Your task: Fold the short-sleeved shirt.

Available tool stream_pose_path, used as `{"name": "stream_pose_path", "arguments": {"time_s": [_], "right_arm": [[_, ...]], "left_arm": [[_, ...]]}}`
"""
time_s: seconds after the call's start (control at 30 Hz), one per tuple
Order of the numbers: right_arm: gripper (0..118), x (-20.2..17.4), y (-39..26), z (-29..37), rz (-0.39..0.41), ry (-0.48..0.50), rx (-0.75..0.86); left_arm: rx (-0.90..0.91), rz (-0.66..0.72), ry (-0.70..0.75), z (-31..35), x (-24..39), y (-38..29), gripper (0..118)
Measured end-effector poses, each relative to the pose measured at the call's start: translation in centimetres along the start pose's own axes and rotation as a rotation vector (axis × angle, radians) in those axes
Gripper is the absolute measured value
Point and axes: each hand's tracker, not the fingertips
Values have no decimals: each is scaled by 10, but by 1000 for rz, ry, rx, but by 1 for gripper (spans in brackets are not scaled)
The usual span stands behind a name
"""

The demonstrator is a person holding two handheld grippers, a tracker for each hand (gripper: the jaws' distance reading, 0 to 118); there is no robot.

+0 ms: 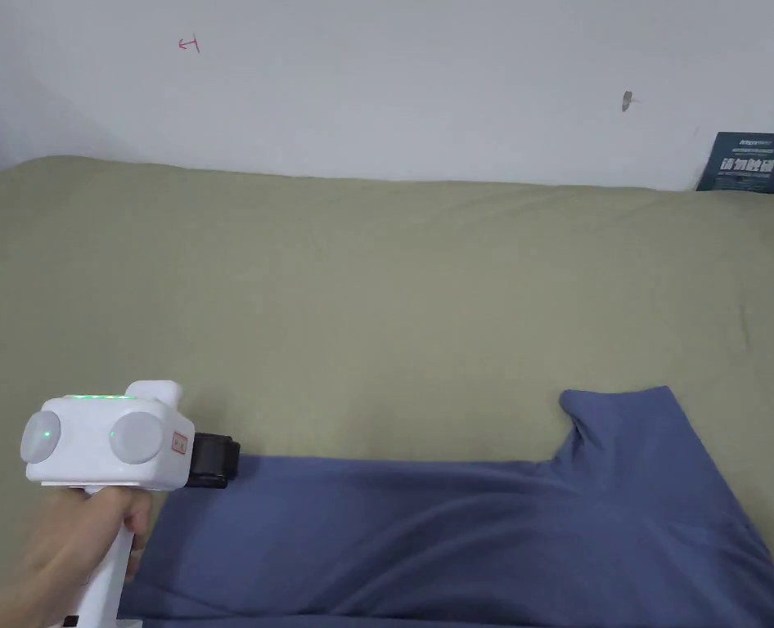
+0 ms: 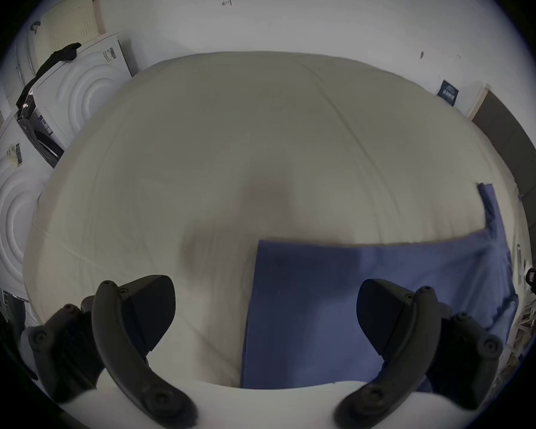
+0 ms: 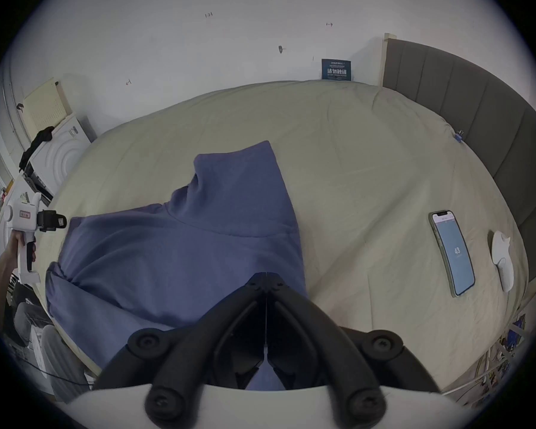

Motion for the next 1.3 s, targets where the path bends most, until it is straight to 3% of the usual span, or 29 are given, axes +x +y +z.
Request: {"name": "stream_pose_path", "arguments": {"time_s": [0.07,0.23,0.27,0.37,0.4,0.43,0.47,0.53,0.57,0.67,0.77,0.8,0.87,0.9,0.93,1.0,1.03,1.07,1.3], "right_arm": [[3,3,3,-9,7,-10,-20],[3,11,11,-24,-2,-8,-50],[3,13,13,-27,-2,-8,-53],[3,15,22,-33,9,-17,-61],[3,16,25,-36,11,-18,-64],[3,18,29,-39,8,-14,-65],[10,20,33,-43,0,-8,-70],[96,22,42,-53,-10,-11,-89],[117,22,46,-63,-7,-33,-132],[106,21,57,-88,16,-44,-129],[101,23,66,-121,19,-75,-232],[87,27,68,-132,29,-79,-248],[83,26,66,-143,67,-108,-286],[69,26,63,-140,59,-91,-263],[43,24,63,-134,66,-90,-254],[14,26,64,-121,84,-59,-224],[14,28,66,-116,83,-25,-220],[5,24,66,-103,57,8,-182],[5,22,68,-44,-6,78,-82]], "left_arm": [[-24,-11,14,-12,4,4,116],[-26,-41,9,-11,11,0,81],[-30,-37,-15,-9,11,-2,72],[-26,-30,-68,-2,13,-2,19],[-25,-36,-68,-1,15,-1,9],[-24,-40,-75,-1,16,-2,7],[-29,-49,-68,-2,18,1,7],[-28,-62,-62,-1,21,0,7],[-30,-67,-60,-1,21,0,7],[-30,-61,-60,-3,20,2,7],[-31,-64,-61,-5,20,3,7],[-31,-64,-61,-5,20,4,7],[-32,-66,-62,-7,19,5,7],[-32,-64,-63,-7,19,5,7],[-33,-61,-65,-7,18,5,7],[-34,-59,-71,-6,16,6,7],[-33,-57,-72,-4,15,6,7],[-34,-52,-74,-1,15,6,7],[26,-32,-96,43,-4,1,7]]}}
